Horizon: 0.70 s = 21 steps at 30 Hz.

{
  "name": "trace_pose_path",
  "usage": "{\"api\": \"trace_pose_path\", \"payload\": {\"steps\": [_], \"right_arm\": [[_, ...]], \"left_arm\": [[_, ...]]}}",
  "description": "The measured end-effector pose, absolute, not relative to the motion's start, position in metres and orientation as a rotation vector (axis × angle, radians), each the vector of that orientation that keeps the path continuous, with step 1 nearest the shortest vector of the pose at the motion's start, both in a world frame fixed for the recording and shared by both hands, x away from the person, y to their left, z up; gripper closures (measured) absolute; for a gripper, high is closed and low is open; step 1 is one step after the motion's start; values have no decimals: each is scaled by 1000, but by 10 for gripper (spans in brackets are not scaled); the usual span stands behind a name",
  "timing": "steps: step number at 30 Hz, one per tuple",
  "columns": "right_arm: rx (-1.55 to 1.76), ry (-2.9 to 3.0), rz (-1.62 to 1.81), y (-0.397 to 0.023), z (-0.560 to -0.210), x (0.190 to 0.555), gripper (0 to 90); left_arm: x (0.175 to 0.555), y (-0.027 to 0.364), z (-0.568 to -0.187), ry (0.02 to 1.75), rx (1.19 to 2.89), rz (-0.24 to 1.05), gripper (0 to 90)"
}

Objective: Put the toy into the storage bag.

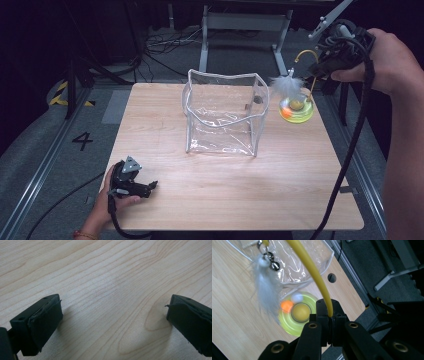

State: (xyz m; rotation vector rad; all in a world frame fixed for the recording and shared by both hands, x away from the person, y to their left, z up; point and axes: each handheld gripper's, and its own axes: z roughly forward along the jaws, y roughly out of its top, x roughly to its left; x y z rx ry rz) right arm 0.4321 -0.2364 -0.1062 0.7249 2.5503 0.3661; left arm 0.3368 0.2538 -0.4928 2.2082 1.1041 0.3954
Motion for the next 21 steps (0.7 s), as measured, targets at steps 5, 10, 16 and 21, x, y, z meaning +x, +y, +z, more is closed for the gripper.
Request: {"api": "trace_pose_path", "payload": {"steps": [5,10,16,21], "right_arm": [[705,2550,388,-225,-100,437,881],[680,2563,417,-212,-98,443,882],[671,2565,431,-201,-97,449,881],[664,2561,469,-189,-94,456,882]], "left_arm": [[337,254,-493,1104,2209,396,6],[337,254,-493,1108,2205,391,6],[337,254,-493,1104,2208,395,6],[337,254,-493,1108,2206,391,5]]}}
